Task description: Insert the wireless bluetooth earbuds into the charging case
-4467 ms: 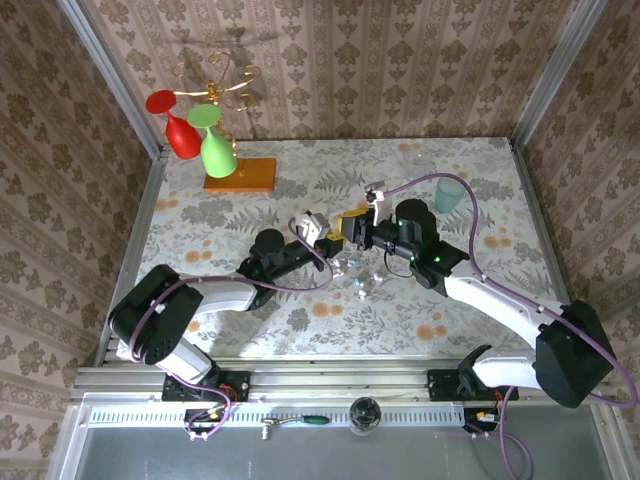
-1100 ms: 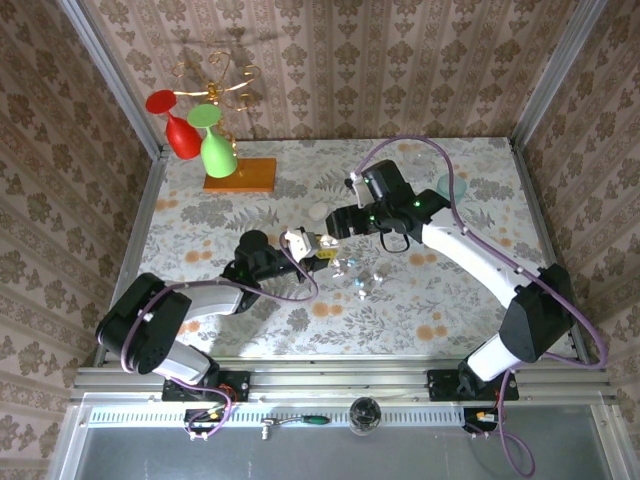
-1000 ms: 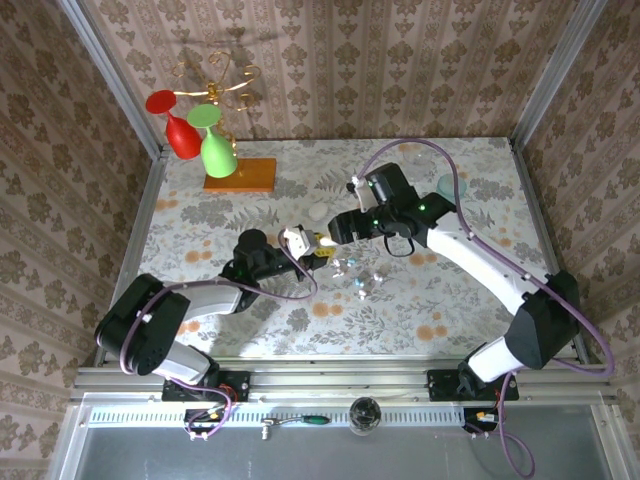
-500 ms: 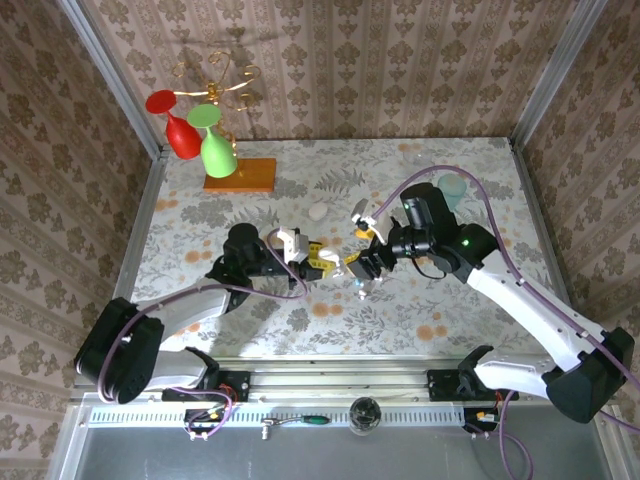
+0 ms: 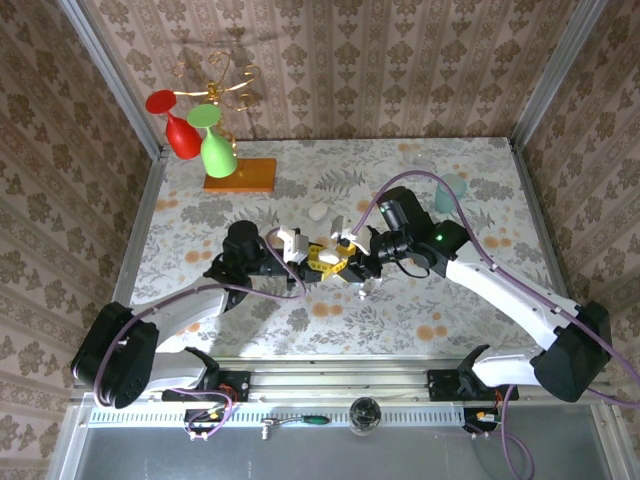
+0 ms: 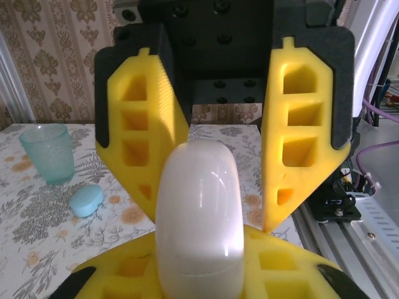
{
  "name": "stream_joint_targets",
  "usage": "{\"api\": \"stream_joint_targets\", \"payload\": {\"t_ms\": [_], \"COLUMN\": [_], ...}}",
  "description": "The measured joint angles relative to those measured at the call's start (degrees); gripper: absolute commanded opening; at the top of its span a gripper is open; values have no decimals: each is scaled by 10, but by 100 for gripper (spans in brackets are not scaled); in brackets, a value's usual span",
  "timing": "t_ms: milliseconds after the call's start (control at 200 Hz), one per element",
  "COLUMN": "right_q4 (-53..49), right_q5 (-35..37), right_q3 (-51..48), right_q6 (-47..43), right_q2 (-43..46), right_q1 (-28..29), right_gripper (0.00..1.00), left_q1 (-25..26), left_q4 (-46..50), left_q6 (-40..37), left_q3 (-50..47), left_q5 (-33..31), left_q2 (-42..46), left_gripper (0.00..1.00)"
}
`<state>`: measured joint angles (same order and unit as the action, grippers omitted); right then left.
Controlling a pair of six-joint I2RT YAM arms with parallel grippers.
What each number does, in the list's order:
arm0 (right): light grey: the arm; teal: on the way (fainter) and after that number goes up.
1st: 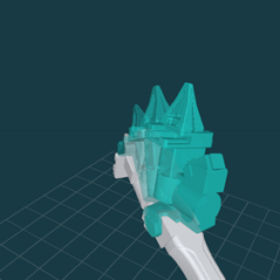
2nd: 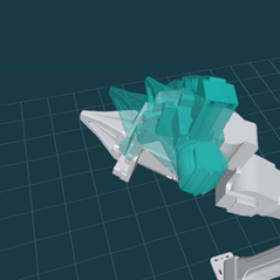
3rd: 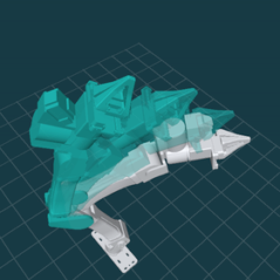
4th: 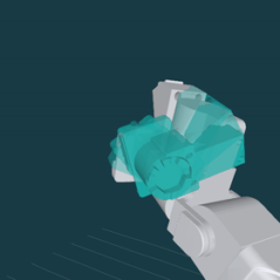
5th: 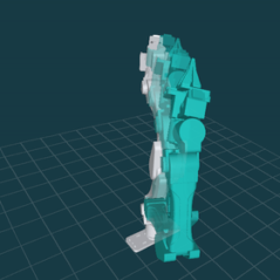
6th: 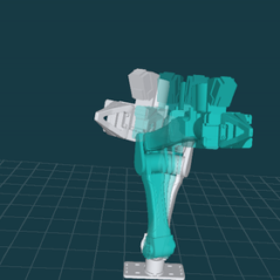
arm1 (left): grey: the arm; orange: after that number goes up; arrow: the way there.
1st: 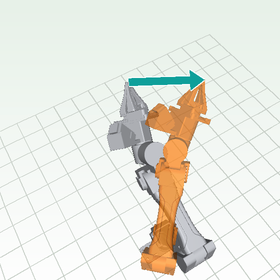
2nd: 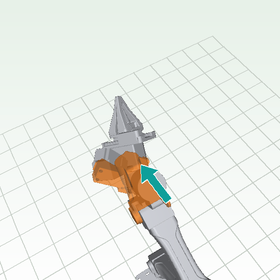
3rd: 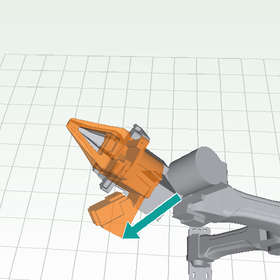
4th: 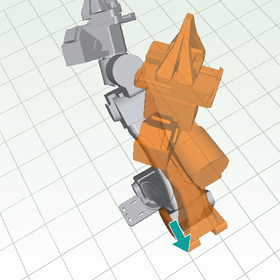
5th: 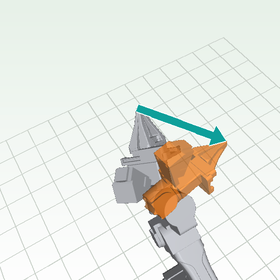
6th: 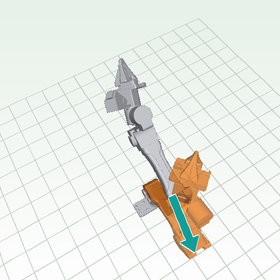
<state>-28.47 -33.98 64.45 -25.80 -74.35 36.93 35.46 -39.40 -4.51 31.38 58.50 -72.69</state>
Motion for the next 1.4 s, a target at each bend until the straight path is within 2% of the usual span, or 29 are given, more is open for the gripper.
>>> {"api": "stream_joint_targets", "payload": {"t_ms": [100,300,445,570,655,690,745,800,900,930,1035,1175,1270,1400], "right_q4": [0,9,26,30,29,29,29,30,45,56,104,204,253,273], "right_q5": [-1,2,2,2,0,0,0,5,14,19,36,56,88,130], "right_q3": [0,0,0,0,0,0,0,0,-5,-9,-35,-87,-96,-89], "right_q6": [2,2,4,5,5,5,4,7,27,39,99,244,342,453], "right_q2": [-1,0,5,5,5,5,5,5,5,5,5,-13,-64,-154], "right_q1": [0,0,0,0,0,0,0,0,-5,-8,-35,-99,-126,-134], "right_gripper": [47,48,43,29,25,24,24,24,20,21,22,24,23,23], "left_q1": [0,1,1,1,1,1,1,1,-3,-7,-31,-75,-97,-116], "left_q4": [-2,-5,-5,-5,-5,-5,-10,-19,-38,-44,-60,-32,2,21], "left_q6": [0,0,0,0,0,0,0,2,3,3,2,-20,-35,-37], "left_q3": [0,0,0,0,0,-1,-3,-7,-16,-21,-47,-70,-71,-71], "left_q5": [0,0,0,0,-2,-3,-5,-11,-24,-30,-60,-104,-143,-194], "left_q2": [-5,-5,-5,-7,-7,-7,-7,-7,-7,-6,0,21,41,60], "left_gripper": [0,0,0,0,0,10,36,49,80,87,92,98,98,99]}}
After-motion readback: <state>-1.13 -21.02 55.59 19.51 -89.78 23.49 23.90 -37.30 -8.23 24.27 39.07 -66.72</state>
